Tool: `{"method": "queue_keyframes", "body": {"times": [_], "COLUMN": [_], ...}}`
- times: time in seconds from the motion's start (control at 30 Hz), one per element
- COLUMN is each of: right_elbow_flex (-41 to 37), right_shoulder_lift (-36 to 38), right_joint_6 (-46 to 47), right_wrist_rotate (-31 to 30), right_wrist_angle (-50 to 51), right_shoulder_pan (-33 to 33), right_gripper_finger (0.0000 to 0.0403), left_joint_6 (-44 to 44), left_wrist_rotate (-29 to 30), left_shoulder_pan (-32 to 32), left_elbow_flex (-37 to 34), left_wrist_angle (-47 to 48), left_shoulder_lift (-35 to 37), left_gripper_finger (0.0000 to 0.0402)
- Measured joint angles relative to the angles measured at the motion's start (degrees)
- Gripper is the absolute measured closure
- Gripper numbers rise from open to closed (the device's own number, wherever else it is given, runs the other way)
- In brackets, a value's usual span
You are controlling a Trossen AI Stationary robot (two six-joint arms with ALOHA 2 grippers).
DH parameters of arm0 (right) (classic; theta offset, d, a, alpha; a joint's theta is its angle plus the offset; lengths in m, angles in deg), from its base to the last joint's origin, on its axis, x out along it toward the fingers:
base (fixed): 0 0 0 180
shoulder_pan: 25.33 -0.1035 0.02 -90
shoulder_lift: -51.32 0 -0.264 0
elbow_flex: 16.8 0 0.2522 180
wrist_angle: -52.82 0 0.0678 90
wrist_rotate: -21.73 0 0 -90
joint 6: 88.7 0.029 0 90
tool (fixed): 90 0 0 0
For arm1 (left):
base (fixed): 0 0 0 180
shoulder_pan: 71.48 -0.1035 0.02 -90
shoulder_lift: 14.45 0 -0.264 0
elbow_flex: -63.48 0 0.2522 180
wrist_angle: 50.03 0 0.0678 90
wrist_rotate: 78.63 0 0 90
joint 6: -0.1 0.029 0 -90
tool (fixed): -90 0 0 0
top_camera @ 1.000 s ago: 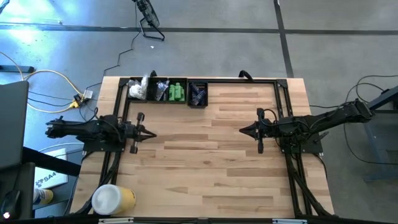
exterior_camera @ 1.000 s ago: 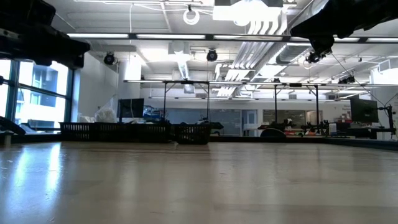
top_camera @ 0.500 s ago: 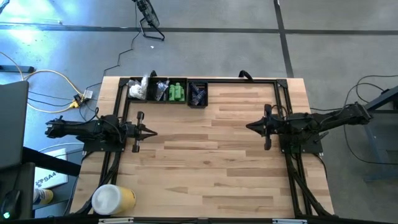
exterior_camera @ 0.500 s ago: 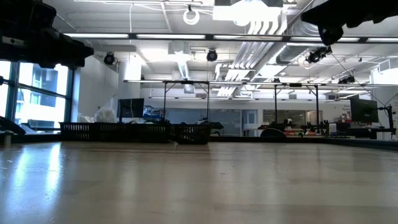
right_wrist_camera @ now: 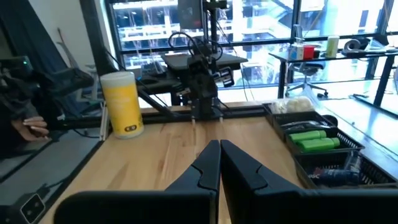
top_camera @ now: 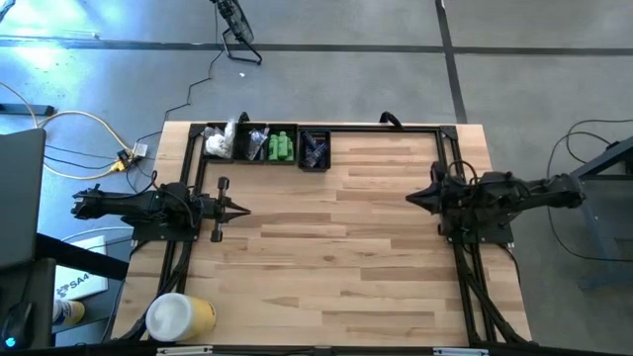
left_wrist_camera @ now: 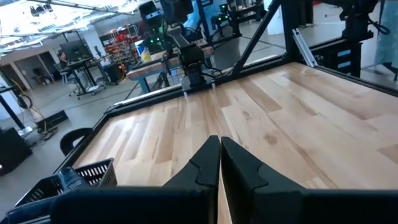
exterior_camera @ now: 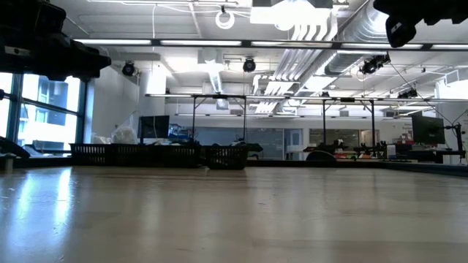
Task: Pick & Place Travel size toiletries
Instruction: Return to Home Position
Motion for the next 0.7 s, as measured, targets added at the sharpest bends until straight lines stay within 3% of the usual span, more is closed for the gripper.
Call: {"method": "queue_keyframes", "body": {"times": [0.3,0.7], "right_elbow_flex": [0.00,0.00], "right_shoulder_lift": [3.64,11.30], "right_joint_6": [0.28,1.46], "right_wrist_rotate": [5.73,6.70], "right_wrist_angle": [4.64,10.31], "right_shoulder_pan": [6.37,9.54], "right_gripper_finger": [0.0398,0.0398], "left_joint_6": [-0.02,-0.22], "left_wrist_rotate": [0.02,0.11], "left_shoulder_pan": [0.00,0.00], "left_elbow_flex": [-0.04,-0.07], "left_wrist_angle": [0.04,0.07], "left_shoulder_lift": [0.00,-0.02], "left_gripper_finger": [0.0391,0.0391]}}
